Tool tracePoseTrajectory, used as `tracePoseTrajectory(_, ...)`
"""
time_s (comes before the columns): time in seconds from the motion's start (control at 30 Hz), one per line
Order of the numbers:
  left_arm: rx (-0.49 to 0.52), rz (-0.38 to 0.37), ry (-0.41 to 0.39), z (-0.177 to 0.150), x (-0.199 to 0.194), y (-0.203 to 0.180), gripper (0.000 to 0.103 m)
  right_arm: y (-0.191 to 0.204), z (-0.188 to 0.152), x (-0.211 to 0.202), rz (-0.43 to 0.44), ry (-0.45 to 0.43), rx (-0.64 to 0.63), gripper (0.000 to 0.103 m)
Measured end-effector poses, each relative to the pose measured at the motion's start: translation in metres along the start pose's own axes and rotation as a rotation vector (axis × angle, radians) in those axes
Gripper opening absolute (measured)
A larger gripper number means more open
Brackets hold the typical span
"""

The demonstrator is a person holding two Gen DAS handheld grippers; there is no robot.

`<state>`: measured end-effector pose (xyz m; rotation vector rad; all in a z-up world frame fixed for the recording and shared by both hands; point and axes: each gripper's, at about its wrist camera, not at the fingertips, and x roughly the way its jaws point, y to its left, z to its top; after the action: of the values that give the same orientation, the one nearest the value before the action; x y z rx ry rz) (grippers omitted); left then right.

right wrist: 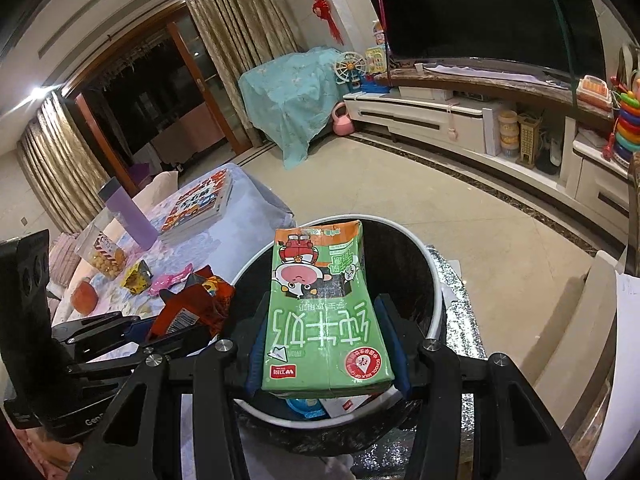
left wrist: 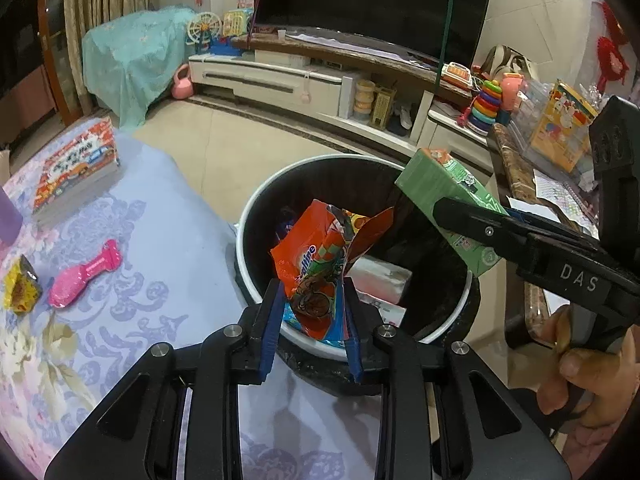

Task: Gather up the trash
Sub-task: 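Carry snack bag and green carton over the bin and open both tools, then move both open tools back toward the table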

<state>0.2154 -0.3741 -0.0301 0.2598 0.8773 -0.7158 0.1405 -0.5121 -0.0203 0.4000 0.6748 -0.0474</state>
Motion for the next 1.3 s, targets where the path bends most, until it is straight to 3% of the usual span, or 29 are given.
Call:
tracePoseTrajectory(0.6, -0.018, -0.022, 0.017, 0.006, 0.011, 0.003, 0.03, -0.011, 0.008, 0.011, 0.001, 0.02, 0.019, 0.05)
tracePoseTrajectory(0.67, -0.015, -0.025, 0.018, 0.006, 0.011, 0.002, 0.034, -0.01, 0.008, 0.011, 0.009, 0.019, 0.021, 0.05)
tracePoseTrajectory(0.8, -0.015, -0.011, 0.008, 0.004, 0.008, 0.003, 0.059, -0.01, 0.01, 0.012, 0.013, 0.02, 0.029, 0.052)
tracePoseTrajectory(1.03, -0.055, -0.013, -0.001, -0.013, -0.004, 0.018, 0.062, -0.011, 0.007, 0.001, 0.016, -0.012, 0.058, 0.053)
tracePoseTrajectory(1.13, -0.094, -0.011, -0.006, -0.026, -0.011, 0.029, 0.063, -0.007, 0.002, -0.003, 0.027, -0.02, 0.07, 0.063)
tracePoseTrajectory(1.2, -0.123, -0.003, -0.014, -0.038, -0.019, 0.038, 0.063, -0.004, -0.001, -0.005, 0.027, -0.028, 0.074, 0.079)
tracePoseTrajectory(1.3, -0.154, 0.019, -0.027, -0.049, -0.029, 0.05, 0.065, 0.002, -0.008, -0.009, 0.044, -0.042, 0.087, 0.088)
